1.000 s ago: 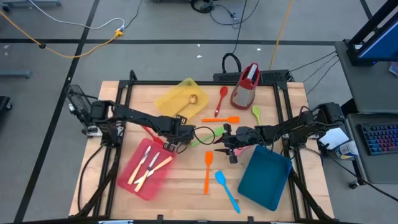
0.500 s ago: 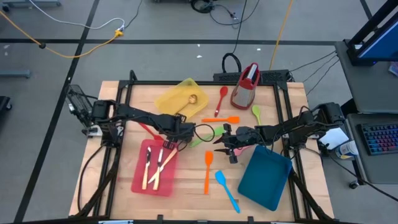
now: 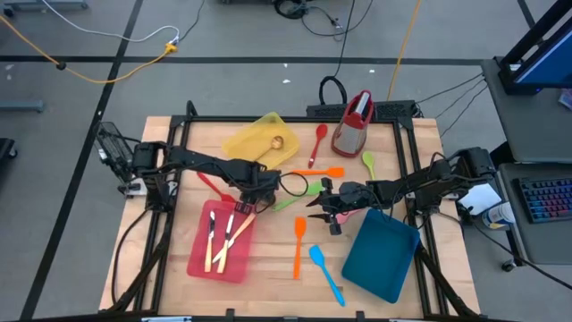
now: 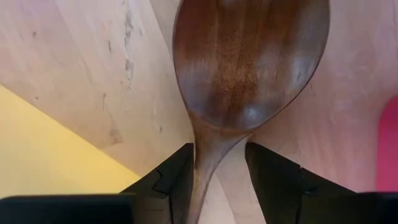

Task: Pick & Place Kitchen Items
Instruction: Put the brown serving spoon into the yellow bin

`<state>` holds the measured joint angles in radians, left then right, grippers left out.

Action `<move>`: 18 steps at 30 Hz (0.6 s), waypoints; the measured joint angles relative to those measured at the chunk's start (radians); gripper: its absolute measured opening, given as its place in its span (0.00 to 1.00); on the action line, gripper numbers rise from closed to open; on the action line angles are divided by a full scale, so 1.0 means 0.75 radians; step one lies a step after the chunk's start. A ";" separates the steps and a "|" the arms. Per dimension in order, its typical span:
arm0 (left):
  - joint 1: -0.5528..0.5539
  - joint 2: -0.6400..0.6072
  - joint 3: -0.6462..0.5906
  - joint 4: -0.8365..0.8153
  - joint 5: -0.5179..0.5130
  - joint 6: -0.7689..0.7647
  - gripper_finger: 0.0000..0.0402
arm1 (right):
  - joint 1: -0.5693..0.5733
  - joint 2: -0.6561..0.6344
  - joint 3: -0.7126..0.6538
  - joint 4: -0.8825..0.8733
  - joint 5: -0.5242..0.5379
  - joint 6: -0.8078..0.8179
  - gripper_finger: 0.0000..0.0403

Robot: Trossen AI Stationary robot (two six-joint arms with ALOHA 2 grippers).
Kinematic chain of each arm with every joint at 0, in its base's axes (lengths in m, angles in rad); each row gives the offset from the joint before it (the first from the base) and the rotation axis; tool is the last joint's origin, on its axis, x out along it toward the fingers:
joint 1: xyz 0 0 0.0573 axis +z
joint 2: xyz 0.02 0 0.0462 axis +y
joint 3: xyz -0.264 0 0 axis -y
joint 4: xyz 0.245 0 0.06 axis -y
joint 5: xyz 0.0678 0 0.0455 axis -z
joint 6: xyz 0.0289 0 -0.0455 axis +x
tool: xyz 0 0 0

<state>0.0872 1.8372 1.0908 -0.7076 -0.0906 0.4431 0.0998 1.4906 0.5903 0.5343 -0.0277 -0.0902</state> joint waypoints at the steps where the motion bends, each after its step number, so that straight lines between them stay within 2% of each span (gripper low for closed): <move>1: 0.000 0.000 0.000 0.002 0.000 0.001 0.38 | 0.000 0.000 0.000 0.000 0.000 0.000 0.36; 10: -0.002 0.001 -0.003 0.056 0.016 -0.089 0.12 | 0.000 0.000 0.000 0.000 0.000 0.000 0.36; 13: -0.015 -0.001 -0.002 0.101 0.012 -0.149 0.11 | 0.000 0.000 0.000 0.000 0.000 0.000 0.36; 18: -0.074 0.001 0.004 0.122 -0.079 -0.188 0.11 | 0.000 0.000 0.000 0.000 0.000 -0.001 0.36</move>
<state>0.0318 1.8382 1.0941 -0.6161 -0.1502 0.3021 0.0998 1.4906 0.5903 0.5343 -0.0277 -0.0906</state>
